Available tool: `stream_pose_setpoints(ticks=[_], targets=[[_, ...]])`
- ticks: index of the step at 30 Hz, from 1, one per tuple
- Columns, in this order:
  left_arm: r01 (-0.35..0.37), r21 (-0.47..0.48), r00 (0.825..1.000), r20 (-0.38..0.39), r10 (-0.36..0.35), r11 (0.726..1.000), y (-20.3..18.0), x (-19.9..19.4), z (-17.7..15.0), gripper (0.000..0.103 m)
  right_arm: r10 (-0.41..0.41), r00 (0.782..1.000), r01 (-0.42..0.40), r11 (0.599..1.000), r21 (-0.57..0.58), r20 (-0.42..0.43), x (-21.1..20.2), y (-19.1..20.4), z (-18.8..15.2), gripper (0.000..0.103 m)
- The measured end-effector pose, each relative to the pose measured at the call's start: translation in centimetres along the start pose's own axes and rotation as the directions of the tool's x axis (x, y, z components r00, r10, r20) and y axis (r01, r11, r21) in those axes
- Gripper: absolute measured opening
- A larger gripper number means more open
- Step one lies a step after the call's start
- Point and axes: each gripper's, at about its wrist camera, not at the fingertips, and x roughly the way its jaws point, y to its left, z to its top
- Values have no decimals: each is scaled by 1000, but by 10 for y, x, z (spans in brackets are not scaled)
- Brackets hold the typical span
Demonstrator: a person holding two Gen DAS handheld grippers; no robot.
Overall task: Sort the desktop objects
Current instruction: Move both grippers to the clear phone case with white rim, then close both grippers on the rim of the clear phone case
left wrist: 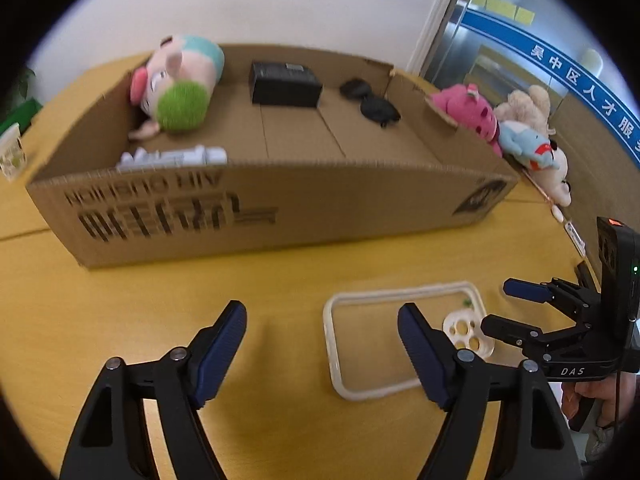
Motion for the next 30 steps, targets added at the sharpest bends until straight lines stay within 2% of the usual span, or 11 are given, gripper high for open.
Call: stream_pose_setpoints(ticks=[4, 6, 7, 11, 13, 15, 20, 22, 25, 28, 30], targets=[[22, 7, 998, -53, -22, 1000, -4, 11, -8, 61, -18, 1000, 18, 1000, -18, -2, 2, 5, -14, 70], [28, 8, 997, -78, -27, 1000, -5, 17, -10, 46, -31, 1000, 31, 999, -34, 4, 1, 8, -15, 55], [34, 6, 995, -94, -33, 999, -6, 20, -12, 42, -30, 1000, 30, 999, -38, 7, 1, 9, -15, 51], [10, 47, 995, -99, -5, 999, -11, 24, -14, 13, -6, 1000, 6, 1000, -28, 16, 0, 10, -16, 29], [-4, 41, 995, -95, 8, 999, -11, 24, -14, 9, -11, 1000, 11, 999, -36, 19, 0, 12, -15, 26], [-9, 41, 995, -98, 13, 999, -11, 25, -15, 9, 21, 1000, -21, 999, -30, 15, 2, 12, -13, 11], [-16, 26, 995, -98, 18, 1000, -9, 20, -14, 7, 44, 999, -43, 999, -16, 23, -2, 13, -15, 10], [-15, 8, 998, -69, 16, 1000, -10, 7, -10, 7, 80, 993, -80, 997, -1, 84, -17, 13, -13, 10], [-19, 24, 998, 67, 17, 1000, -19, -38, 11, 7, 90, 976, -84, 996, -41, 200, -52, 20, 4, 10], [-41, 68, 975, 219, 26, 997, -31, -87, 48, 7, 88, 943, -59, 993, -98, 322, -94, 29, 35, 10], [-72, 102, 950, 310, 37, 992, -39, -115, 76, 7, 84, 916, -32, 990, -137, 393, -117, 34, 55, 10]])
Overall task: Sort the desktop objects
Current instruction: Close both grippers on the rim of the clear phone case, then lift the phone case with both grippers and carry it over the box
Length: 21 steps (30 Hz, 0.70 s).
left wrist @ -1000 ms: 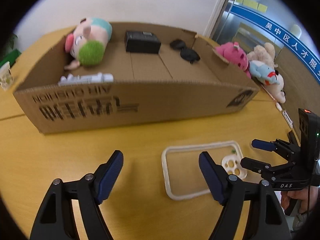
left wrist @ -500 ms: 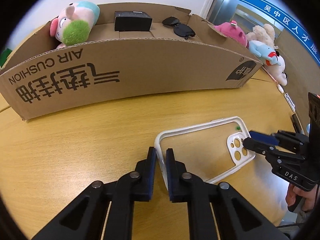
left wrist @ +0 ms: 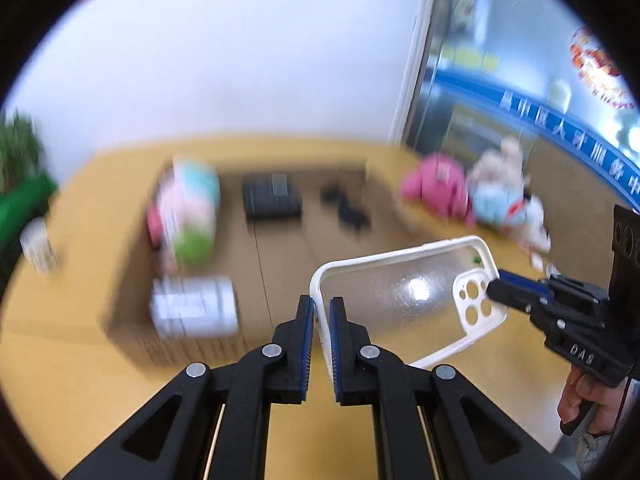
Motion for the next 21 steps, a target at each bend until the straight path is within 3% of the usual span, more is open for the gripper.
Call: stream_pose_setpoints(ticks=[2, 5, 11, 16, 21], targets=[[-15, 31, 997, 82, 12, 999, -1, -12, 34, 7, -10, 997, 13, 999, -40, 78, -11, 2, 31, 10], [-19, 38, 991, 137, 14, 999, 3, -13, 67, 6, -8, 988, 19, 998, -65, 155, -14, 1, 71, 10], [-44, 50, 987, 156, 36, 998, 20, 14, 115, 6, 9, 987, 6, 996, -89, 162, 18, -12, 130, 11], [-97, 56, 994, 58, 93, 994, 39, 76, 130, 6, 31, 998, -29, 999, -41, 58, 84, -36, 152, 11], [-111, -1, 987, -119, 110, 994, 74, 149, 113, 6, 65, 996, -61, 997, 51, -68, 165, -62, 150, 10]])
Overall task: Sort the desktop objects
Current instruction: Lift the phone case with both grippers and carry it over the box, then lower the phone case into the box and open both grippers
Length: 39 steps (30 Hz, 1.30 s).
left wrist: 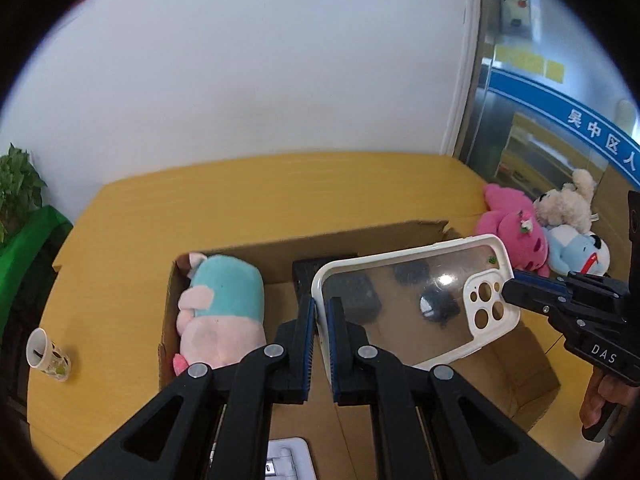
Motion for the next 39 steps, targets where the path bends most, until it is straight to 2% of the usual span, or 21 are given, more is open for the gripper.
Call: stream_pose_setpoints(ticks=[4, 9, 14, 16, 17, 19, 21, 28, 34, 36, 39], targets=[[-15, -24, 992, -129, 12, 1000, 12, 50, -13, 5, 28, 993, -23, 998, 53, -111, 51, -17, -9, 10], [-30, -15, 974, -226, 26, 999, 10, 92, -22, 5, 45, 962, -21, 995, 93, -270, 110, -35, -33, 10], [-68, 20, 942, -328, 71, 997, 8, 127, -28, 4, 57, 915, 3, 989, 149, -400, 155, -46, -60, 10], [-23, 5, 924, -381, 23, 1000, 9, 139, -34, 1, 93, 902, -10, 981, 194, -421, 164, -49, -66, 10], [-31, 22, 918, -396, 37, 999, 6, 143, -38, 1, 107, 899, -16, 977, 212, -424, 168, -51, -67, 10], [-59, 59, 918, -390, 78, 997, -1, 140, -39, 1, 98, 898, -7, 978, 208, -429, 172, -49, -68, 11], [-36, 39, 914, -403, 48, 999, -1, 138, -40, 1, 93, 897, -7, 980, 197, -432, 175, -45, -67, 11], [-40, 33, 902, -428, 51, 999, 5, 122, -54, 1, 89, 888, -22, 988, 151, -451, 180, -35, -72, 12], [-12, 4, 916, -401, 13, 1000, 16, 106, -50, 1, 89, 836, -74, 996, 50, -541, 179, -23, -72, 11], [-21, 9, 919, -394, 23, 1000, 19, 103, -47, 1, 65, 832, -65, 998, 21, -551, 179, -23, -71, 9], [-29, 14, 917, -398, 32, 999, 23, 106, -47, 1, 14, 839, -27, 999, -16, -543, 178, -26, -66, 10]])
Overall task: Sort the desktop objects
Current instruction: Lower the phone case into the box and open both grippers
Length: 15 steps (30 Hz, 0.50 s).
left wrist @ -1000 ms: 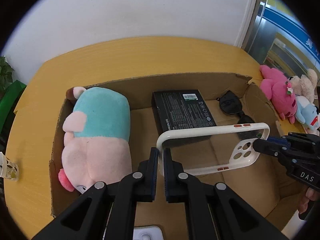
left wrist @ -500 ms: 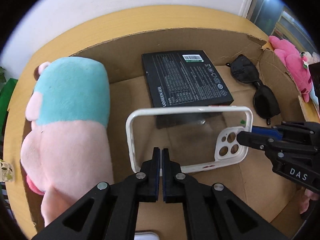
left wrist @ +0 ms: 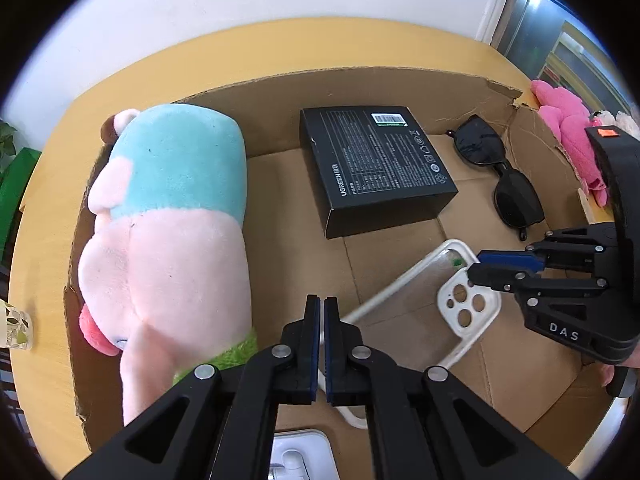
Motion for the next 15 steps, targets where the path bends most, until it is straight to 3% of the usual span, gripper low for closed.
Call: stream_pose_setpoints(ticks=[4, 6, 8, 11, 12, 14, 15], targets=[[4, 0, 999, 32, -4, 1000, -1, 0, 6, 1, 11, 1000, -13, 999, 40, 29, -5, -2, -6, 18], [-6, -1, 997, 82, 6, 1000, -7, -8, 7, 3, -26, 998, 22, 998, 65, 60, -14, -3, -13, 48], [-12, -10, 990, 143, 13, 1000, -7, -24, 3, 8, -53, 991, 40, 994, 105, 127, -34, -5, -22, 65], [-41, -31, 966, 253, 48, 999, -10, -55, -10, 39, -56, 958, 6, 985, 174, 281, -84, -5, -42, 80], [-54, -41, 953, 297, 64, 998, -13, -68, -18, 59, -62, 945, 3, 983, 182, 321, -97, -4, -46, 88], [-76, -51, 922, 377, 90, 996, -18, -91, -33, 75, -97, 910, 25, 983, 181, 402, -128, 10, -63, 100], [-87, -54, 904, 415, 102, 995, -22, -101, -43, 78, -117, 894, 44, 984, 174, 432, -140, 21, -71, 103]])
